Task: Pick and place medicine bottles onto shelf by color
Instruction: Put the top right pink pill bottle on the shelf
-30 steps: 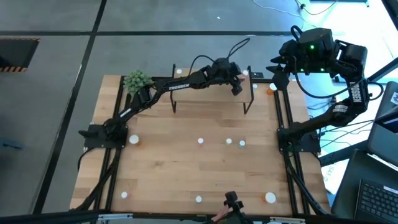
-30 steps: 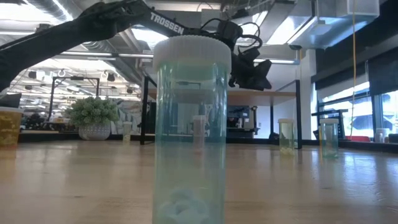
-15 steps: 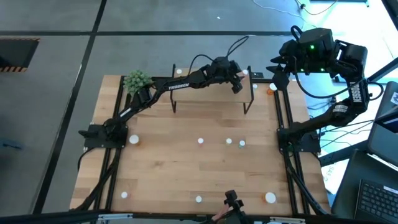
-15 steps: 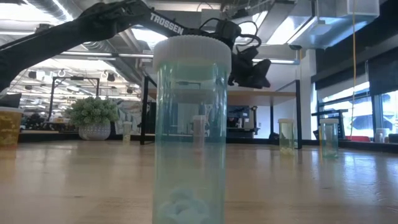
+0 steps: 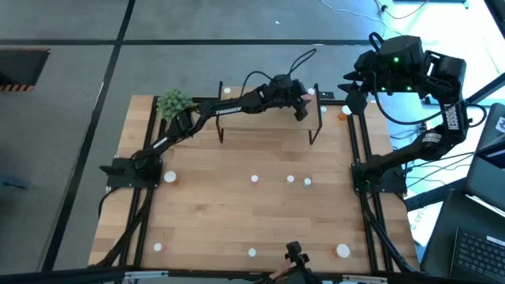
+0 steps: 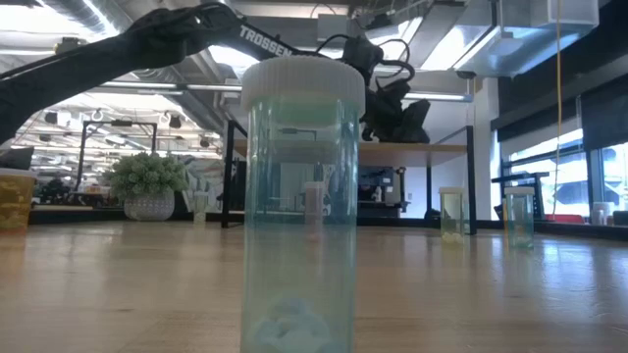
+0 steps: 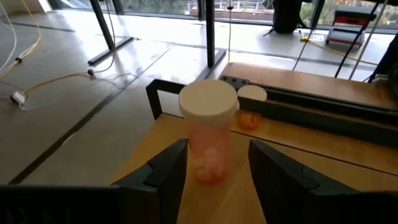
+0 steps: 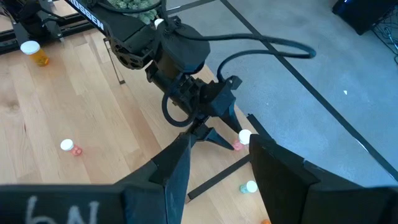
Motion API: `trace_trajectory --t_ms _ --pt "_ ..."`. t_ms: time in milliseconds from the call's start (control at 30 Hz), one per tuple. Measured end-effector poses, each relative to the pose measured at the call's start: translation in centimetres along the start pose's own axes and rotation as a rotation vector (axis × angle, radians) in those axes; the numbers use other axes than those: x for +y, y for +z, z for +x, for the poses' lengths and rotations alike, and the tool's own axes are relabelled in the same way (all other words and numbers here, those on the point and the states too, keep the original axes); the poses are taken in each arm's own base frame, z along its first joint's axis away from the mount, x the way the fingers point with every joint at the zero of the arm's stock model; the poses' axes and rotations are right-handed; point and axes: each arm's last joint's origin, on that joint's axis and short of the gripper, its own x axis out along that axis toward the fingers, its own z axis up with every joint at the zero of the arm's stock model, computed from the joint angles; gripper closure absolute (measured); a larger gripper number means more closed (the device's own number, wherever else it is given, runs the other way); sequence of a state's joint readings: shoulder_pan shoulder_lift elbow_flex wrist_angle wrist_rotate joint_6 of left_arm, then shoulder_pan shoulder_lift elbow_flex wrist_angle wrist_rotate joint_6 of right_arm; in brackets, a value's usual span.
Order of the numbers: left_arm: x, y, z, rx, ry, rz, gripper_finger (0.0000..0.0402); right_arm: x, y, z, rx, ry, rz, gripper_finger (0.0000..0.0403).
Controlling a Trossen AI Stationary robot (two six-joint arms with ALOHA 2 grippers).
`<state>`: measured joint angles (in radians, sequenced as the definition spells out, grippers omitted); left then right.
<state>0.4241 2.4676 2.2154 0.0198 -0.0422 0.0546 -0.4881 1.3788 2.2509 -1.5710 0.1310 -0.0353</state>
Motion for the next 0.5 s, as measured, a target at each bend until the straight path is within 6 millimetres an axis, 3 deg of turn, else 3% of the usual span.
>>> trace_trajectory --t_ms 500 --pt "0.03 0.22 0.00 -0.023 0.001 0.000 0.0235 0.00 0.00 0.00 0.000 0.000 0.000 0.0235"
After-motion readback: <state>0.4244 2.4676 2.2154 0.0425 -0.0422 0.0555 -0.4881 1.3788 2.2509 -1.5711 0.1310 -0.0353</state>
